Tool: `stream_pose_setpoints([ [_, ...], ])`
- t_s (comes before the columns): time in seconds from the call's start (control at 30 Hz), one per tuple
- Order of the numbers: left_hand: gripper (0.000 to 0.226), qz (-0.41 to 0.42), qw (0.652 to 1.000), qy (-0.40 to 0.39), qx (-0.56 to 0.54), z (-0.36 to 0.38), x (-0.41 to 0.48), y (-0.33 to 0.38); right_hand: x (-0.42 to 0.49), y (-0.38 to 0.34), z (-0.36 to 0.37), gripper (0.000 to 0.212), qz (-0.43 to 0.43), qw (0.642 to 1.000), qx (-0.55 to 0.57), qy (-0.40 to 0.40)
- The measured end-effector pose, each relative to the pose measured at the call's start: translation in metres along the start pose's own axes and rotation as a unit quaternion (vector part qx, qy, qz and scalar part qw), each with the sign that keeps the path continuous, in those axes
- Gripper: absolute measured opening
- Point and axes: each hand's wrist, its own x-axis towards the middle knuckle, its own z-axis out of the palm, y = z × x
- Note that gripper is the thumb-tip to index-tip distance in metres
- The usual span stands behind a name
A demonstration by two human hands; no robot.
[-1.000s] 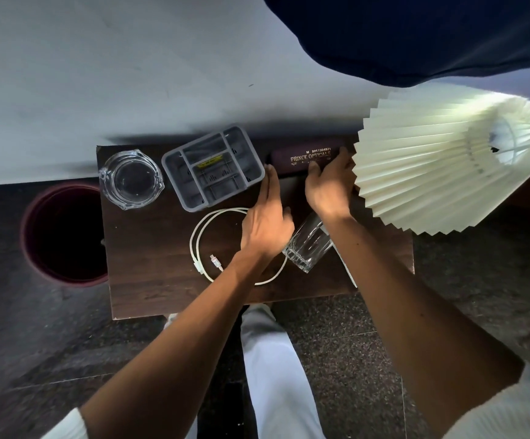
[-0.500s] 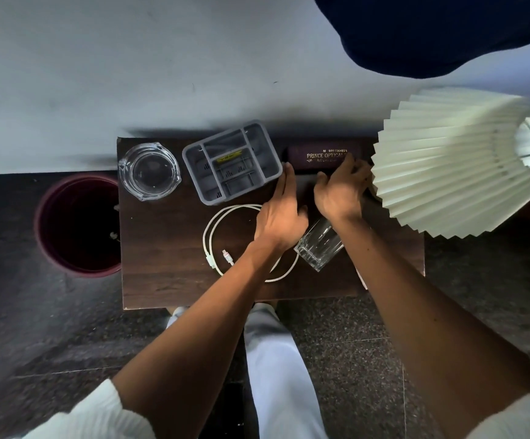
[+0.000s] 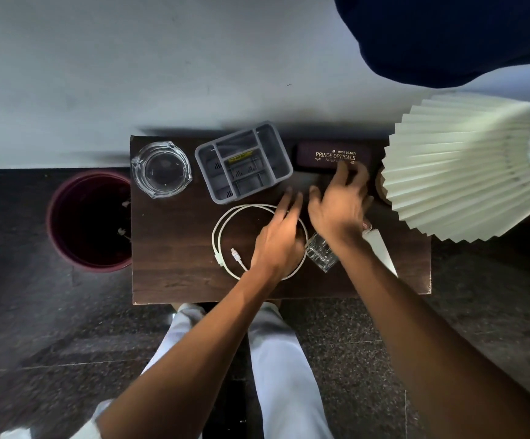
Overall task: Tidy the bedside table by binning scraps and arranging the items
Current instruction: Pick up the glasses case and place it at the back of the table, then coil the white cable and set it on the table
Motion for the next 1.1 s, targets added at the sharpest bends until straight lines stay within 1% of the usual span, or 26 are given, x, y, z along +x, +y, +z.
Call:
stream_pose_setpoints([
  [0.07,0.059,0.039,0.997,0.051,-0.038,-0.001,-0.025,-0.018,-0.022,-0.006,0.000,0.061,-0.061,0.998,-0.002,0.002],
  [0.13,0.042,0.050,0.991,0.097,-0.079,-0.006,-0.052,-0.039,-0.049,-0.013,0.000,0.050,-0.117,0.992,0.049,0.020],
  [0.17,0.037,0.029,0.987,0.119,-0.105,-0.010,-0.065,-0.050,-0.064,-0.016,0.001,0.043,-0.146,0.986,0.082,0.022],
  [0.2,0.034,-0.010,0.980,0.143,-0.135,-0.015,-0.078,-0.062,-0.079,-0.019,0.005,0.038,-0.174,0.979,0.109,0.014],
  [0.27,0.029,-0.112,0.955,0.181,-0.207,-0.024,-0.101,-0.081,-0.107,-0.021,0.018,0.031,-0.206,0.968,0.141,-0.037],
  [0.33,0.025,-0.196,0.927,0.198,-0.251,-0.035,-0.121,-0.097,-0.128,-0.021,0.033,0.028,-0.187,0.966,0.148,-0.102],
  [0.37,0.023,-0.220,0.919,0.200,-0.259,-0.041,-0.129,-0.103,-0.136,-0.022,0.042,0.027,-0.169,0.968,0.142,-0.122],
  [0.47,0.022,-0.247,0.911,0.190,-0.270,-0.055,-0.148,-0.117,-0.144,-0.024,0.061,0.026,-0.127,0.978,0.087,-0.137],
  [0.53,0.022,-0.252,0.911,0.172,-0.277,-0.061,-0.155,-0.123,-0.144,-0.028,0.068,0.025,-0.116,0.982,0.049,-0.142],
  [0.63,0.023,-0.248,0.914,0.152,-0.284,-0.066,-0.157,-0.124,-0.143,-0.032,0.076,0.017,-0.128,0.981,-0.013,-0.145],
  [0.7,0.023,-0.238,0.921,0.142,-0.274,-0.069,-0.156,-0.121,-0.146,-0.033,0.077,0.018,-0.138,0.981,-0.036,-0.132],
  [0.77,0.023,-0.229,0.925,0.133,-0.271,-0.072,-0.153,-0.115,-0.151,-0.033,0.072,0.013,-0.145,0.983,-0.036,-0.107],
  [0.83,0.021,-0.216,0.928,0.129,-0.273,-0.074,-0.150,-0.107,-0.160,-0.034,0.063,0.007,-0.150,0.985,-0.017,-0.078],
  [0.93,0.019,-0.185,0.935,0.136,-0.271,-0.076,-0.147,-0.097,-0.176,-0.031,0.050,0.005,-0.162,0.981,0.066,-0.080],
  [1.0,0.018,-0.171,0.938,0.131,-0.271,-0.079,-0.144,-0.091,-0.187,-0.027,0.042,0.006,-0.173,0.976,0.108,-0.075],
  [1.1,0.017,-0.158,0.938,0.101,-0.293,-0.081,-0.140,-0.085,-0.199,-0.019,0.038,0.011,-0.176,0.972,0.141,-0.064],
])
